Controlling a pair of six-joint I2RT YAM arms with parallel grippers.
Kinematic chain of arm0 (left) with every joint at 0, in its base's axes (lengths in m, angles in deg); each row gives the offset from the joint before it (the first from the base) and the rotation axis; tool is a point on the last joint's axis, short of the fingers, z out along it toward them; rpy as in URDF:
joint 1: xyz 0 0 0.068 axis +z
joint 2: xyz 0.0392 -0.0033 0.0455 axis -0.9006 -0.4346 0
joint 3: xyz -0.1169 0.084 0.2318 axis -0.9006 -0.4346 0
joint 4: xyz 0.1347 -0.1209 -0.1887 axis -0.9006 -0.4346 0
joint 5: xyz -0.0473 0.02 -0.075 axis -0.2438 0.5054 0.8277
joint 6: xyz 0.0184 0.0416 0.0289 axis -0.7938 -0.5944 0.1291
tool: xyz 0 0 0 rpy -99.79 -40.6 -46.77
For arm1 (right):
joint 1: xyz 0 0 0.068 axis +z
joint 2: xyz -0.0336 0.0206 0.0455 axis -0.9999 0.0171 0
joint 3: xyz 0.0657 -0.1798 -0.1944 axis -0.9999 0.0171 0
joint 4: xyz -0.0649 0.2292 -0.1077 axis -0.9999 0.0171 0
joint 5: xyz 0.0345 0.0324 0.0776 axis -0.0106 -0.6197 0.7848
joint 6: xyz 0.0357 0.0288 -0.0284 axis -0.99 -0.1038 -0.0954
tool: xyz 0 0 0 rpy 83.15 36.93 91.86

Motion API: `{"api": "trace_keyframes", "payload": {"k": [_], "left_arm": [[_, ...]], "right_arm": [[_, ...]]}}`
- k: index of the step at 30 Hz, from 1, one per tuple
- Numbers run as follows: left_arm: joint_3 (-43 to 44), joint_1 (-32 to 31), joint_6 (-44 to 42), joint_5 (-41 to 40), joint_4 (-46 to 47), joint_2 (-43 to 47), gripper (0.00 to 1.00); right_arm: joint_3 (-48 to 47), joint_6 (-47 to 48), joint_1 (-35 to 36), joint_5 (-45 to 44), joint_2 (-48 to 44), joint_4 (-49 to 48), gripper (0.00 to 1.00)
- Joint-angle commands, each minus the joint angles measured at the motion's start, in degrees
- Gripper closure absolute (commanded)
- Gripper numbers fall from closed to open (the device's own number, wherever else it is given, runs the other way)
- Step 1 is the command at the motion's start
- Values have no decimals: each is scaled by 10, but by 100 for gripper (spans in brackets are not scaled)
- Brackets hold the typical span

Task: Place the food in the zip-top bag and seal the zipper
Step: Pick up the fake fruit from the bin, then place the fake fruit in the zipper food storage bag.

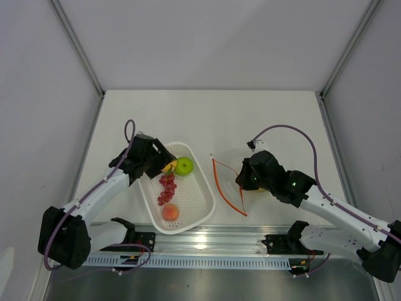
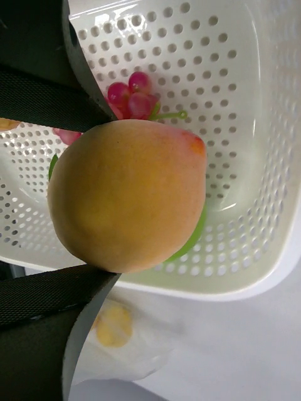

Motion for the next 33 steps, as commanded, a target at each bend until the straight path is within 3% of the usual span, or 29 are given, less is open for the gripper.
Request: {"api": "trace_keyframes", "payload": {"k": [1,10,18,25,33], "left_arm": [[-21,-14,-27,32,31,53,99],[-87,-38,-50,99,56,178,99],[-118,-132,-41,125,98,253,99],[-100,-234,-46,141,177,217,99],[-70,-298,-44,143,230,147,99]], "right_arm": [[-4,3,-2,-2,-12,-10,100],[-4,2,-3,5,-8,-21,100],[-6,-2,-1,13,-12,-25,100],[-8,-6,1,26,-8,-35,100],[-11,-6,5,30,-5,-39,100]]}}
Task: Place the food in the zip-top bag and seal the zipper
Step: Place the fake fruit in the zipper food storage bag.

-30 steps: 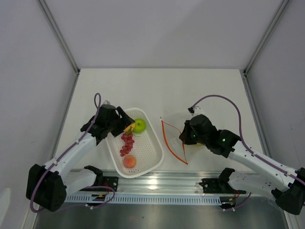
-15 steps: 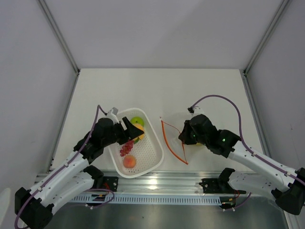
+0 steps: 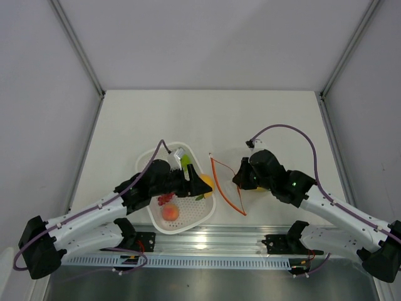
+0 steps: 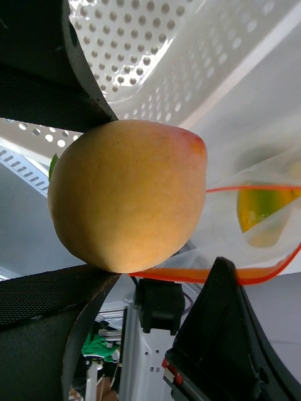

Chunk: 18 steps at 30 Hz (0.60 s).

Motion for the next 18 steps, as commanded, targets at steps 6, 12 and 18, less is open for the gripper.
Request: {"api": "trace_keyframes", "payload": {"k": [6,12,18], "left_arm": [[67,-48,-2,4,64,-49,99],[88,-58,14,-1,57,-81,99],[90,-58,32,5,98,-129,96]], "right_arm": [[-11,1,7,4,3,-19,100],[-13,1,8,10,3,-25,100],[-19,-2,10,13,-11,-23,100]]}}
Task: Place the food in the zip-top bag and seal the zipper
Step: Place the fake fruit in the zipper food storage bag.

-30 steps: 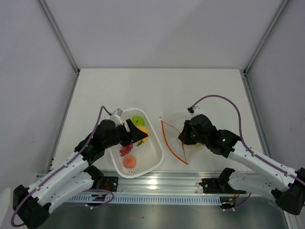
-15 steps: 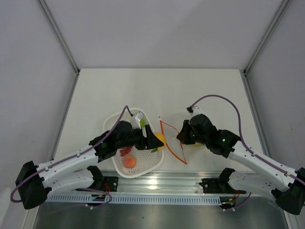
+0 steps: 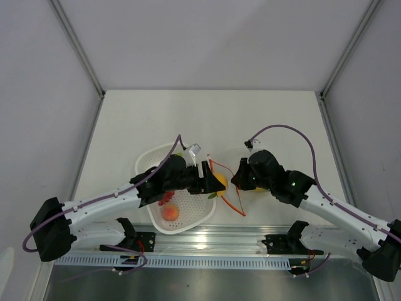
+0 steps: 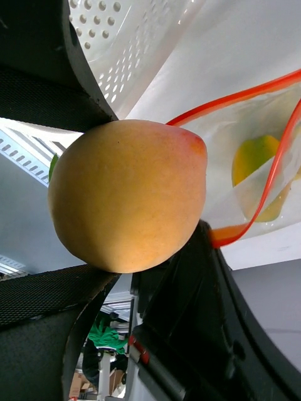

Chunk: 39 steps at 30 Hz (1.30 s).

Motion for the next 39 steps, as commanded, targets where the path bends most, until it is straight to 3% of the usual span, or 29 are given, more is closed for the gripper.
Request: {"api": "trace_keyframes", "payload": {"k": [1,5,10,14,16,17,18,34,39], "left_arm": [[24,-4,17,5,47,-25,96],[20,-4,25,8,64,-46,96],[24,-5,39,18,73,-71,82],[23,-5,42,16,73,-78,51],[25,-6,41,13,69,-77,43],[27,-6,41,9,57,-75,5],[30,-6,40,6,51,-73,1],[5,-7,26,-20,28,-8,0],[-9,-7,17,-54,-25,44,1]], "right_arm": [[-19,-2,4,2,-16,-16,100],[-18,-3,5,0,-23,-12,100],[-15,-6,7,0,-26,-14,100],[-15,-7,8,-2,-28,-13,100],[-16,-6,8,-4,-32,-11,100],[-16,-5,8,-7,-33,-10,100],[-15,-5,8,-9,-34,-9,100],[-17,-1,7,-22,-35,-2,100],[-16,-1,7,-27,-36,2,100]]}}
